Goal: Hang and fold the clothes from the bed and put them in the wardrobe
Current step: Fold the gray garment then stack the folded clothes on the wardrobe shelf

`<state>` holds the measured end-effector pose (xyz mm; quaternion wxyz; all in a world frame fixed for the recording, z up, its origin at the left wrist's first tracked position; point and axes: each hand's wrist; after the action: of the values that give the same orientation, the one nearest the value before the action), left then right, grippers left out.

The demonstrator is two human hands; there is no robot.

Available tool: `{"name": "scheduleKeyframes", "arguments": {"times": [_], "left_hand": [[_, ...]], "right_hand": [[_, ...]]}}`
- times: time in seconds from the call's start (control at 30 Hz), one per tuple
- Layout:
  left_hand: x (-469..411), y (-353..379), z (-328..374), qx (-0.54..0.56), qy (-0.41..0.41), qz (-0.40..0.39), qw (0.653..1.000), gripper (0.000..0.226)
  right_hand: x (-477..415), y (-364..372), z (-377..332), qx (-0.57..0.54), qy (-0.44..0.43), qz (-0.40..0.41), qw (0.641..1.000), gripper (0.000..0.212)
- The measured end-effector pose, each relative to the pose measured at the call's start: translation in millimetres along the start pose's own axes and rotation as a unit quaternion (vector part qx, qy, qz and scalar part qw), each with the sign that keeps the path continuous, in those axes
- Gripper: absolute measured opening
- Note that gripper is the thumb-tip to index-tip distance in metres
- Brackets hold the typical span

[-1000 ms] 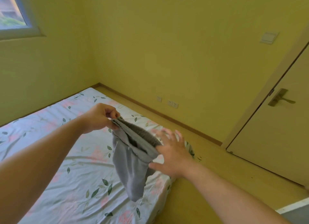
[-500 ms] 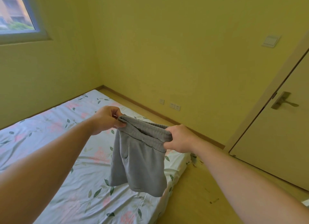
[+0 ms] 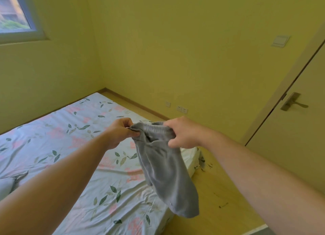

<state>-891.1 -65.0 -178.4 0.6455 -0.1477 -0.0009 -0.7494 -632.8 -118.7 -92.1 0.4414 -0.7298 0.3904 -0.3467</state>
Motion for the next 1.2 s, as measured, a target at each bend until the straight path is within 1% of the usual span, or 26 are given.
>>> {"name": "scheduleKeyframes", "arguments": {"times": [0.03, 0.07, 0.1, 0.17, 0.2, 0.23, 0.27, 0.33, 0.37, 0.47, 0.53, 0.67, 0.77, 0.87, 0.93, 1.0, 1.03, 1.07, 1.1, 1.13, 1.17, 1.2], "left_hand": [[0.0, 3.1, -4.1, 0.022, -0.007, -0.013, 1.000, 0.035], [0.3, 5.2, -7.7, 0.046, -0.016, -0.024, 0.999, 0.037], [-0.2, 6.5, -11.4, 0.068, -0.024, -0.030, 0.997, 0.038], [-2.4, 9.2, -16.1, 0.098, -0.039, -0.035, 0.994, 0.038], [-3.9, 12.1, -16.5, 0.107, -0.044, -0.038, 0.993, 0.038], [-5.8, 16.5, -16.4, 0.105, -0.043, -0.042, 0.993, 0.039], [-8.1, 21.9, -16.0, 0.092, -0.039, -0.039, 0.994, 0.039], [-13.1, 31.5, -14.7, 0.050, -0.027, -0.023, 0.998, 0.039], [-14.8, 34.3, -15.1, 0.037, -0.024, -0.017, 0.999, 0.039], [-23.2, 34.2, -19.4, 0.068, -0.032, -0.019, 0.997, 0.038], [-29.0, 32.9, -20.2, 0.073, -0.029, -0.027, 0.997, 0.037], [-42.2, 30.7, -22.0, 0.043, -0.016, -0.037, 0.998, 0.034], [-52.0, 28.8, -21.4, -0.013, 0.003, -0.035, 0.999, 0.031], [-62.7, 23.4, -17.1, -0.097, 0.043, -0.054, 0.993, 0.032], [-71.3, 18.3, -11.1, -0.144, 0.064, -0.104, 0.982, 0.037], [-80.1, 15.6, -2.7, -0.220, 0.079, -0.158, 0.960, 0.043], [-84.4, 15.4, 2.2, -0.270, 0.090, -0.179, 0.942, 0.044], [-89.2, 16.4, 7.4, -0.324, 0.104, -0.196, 0.920, 0.042], [-94.4, 18.5, 12.0, -0.376, 0.118, -0.208, 0.895, 0.036], [-100.1, 21.9, 15.8, -0.421, 0.126, -0.216, 0.872, 0.030], [-105.8, 26.4, 18.3, -0.455, 0.128, -0.223, 0.853, 0.025], [-112.0, 31.2, 19.4, -0.481, 0.125, -0.226, 0.838, 0.021]], "right_hand": [[0.5, 0.2, -6.5, -0.021, -0.014, -0.030, 0.999, 0.020], [0.3, 0.1, -10.4, -0.024, -0.020, -0.033, 0.999, 0.021], [-0.4, -1.0, -11.0, -0.003, -0.012, -0.015, 1.000, 0.021], [-1.7, -6.8, -6.7, 0.099, 0.034, 0.047, 0.993, 0.028], [-1.8, -8.7, -3.2, 0.147, 0.063, 0.067, 0.985, 0.031], [-1.7, -8.2, 0.8, 0.167, 0.082, 0.071, 0.980, 0.031], [-2.1, -5.5, 3.4, 0.160, 0.087, 0.054, 0.982, 0.028], [-2.3, 1.9, 6.2, 0.108, 0.078, -0.004, 0.991, 0.018], [-0.9, 5.0, 7.3, 0.098, 0.078, -0.007, 0.992, 0.018], [-0.4, 5.0, 14.4, 0.124, 0.101, 0.046, 0.986, 0.025], [-1.9, 6.9, 18.5, 0.109, 0.106, 0.041, 0.988, 0.025], [-6.9, 14.0, 23.2, 0.096, 0.126, 0.039, 0.987, 0.025], [-9.8, 19.2, 27.9, 0.058, 0.148, 0.035, 0.987, 0.026], [-11.6, 25.6, 32.9, 0.019, 0.162, 0.041, 0.986, 0.042], [-14.4, 29.9, 39.8, 0.000, 0.175, 0.047, 0.983, 0.052], [-17.4, 34.5, 49.3, -0.019, 0.200, 0.048, 0.978, 0.077], [-19.6, 37.1, 54.9, -0.034, 0.214, 0.044, 0.975, 0.089], [-22.0, 39.5, 61.0, -0.049, 0.226, 0.040, 0.972, 0.096], [-25.3, 41.6, 67.1, -0.060, 0.236, 0.035, 0.969, 0.097], [-29.6, 43.8, 74.3, -0.066, 0.244, 0.030, 0.967, 0.091], [-34.5, 46.1, 81.9, -0.068, 0.250, 0.025, 0.966, 0.077], [-40.2, 48.6, 89.6, -0.070, 0.257, 0.022, 0.964, 0.056]]}}
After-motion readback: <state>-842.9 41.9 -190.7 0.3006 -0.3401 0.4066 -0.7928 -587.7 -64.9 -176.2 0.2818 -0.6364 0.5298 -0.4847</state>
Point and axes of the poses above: each hand's wrist, its own x-axis away from the middle knuckle, its own y-axis out of the palm, z = x × y, and after that the axes turned 1 degree about x, right-handed
